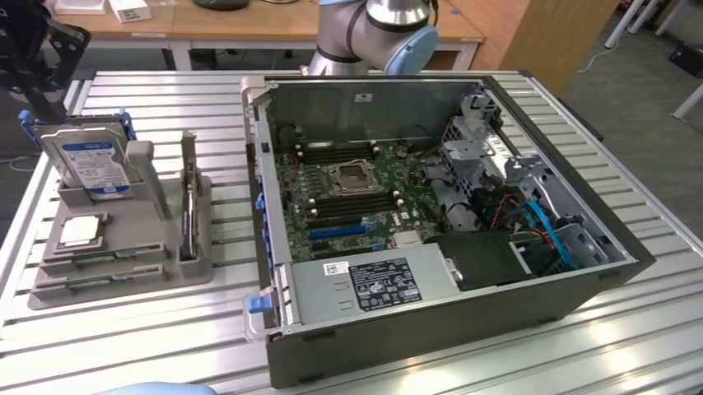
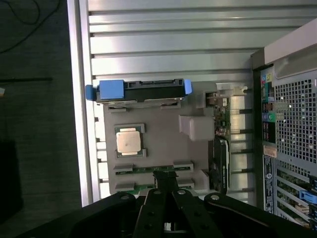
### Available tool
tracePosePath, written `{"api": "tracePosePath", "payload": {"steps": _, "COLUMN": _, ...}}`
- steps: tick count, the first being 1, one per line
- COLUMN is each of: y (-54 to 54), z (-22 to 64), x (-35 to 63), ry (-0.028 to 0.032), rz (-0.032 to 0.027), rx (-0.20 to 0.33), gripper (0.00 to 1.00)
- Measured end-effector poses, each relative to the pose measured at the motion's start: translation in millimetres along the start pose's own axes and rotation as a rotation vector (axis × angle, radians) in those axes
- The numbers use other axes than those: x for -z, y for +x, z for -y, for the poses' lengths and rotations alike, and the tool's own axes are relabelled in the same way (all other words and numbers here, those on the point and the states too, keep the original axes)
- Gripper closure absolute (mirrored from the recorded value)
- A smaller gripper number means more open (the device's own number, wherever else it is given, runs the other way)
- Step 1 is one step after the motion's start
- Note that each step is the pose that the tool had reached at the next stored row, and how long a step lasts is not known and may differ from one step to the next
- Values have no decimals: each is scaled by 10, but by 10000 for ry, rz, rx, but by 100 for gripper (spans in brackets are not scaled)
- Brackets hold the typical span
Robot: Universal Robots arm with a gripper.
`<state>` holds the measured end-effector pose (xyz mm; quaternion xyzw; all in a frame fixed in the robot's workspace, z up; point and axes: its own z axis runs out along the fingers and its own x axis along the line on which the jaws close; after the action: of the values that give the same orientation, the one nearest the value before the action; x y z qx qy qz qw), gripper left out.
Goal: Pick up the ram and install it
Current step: 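Reach for the ram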
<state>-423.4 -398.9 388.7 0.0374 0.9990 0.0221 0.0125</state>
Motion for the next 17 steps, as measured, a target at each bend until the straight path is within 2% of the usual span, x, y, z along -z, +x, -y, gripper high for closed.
{"api": "tracePosePath", "payload": {"steps": 17, "y": 17, "z": 14, "x": -308, "ry": 1, "rz": -1, "rx": 0, "gripper": 90}}
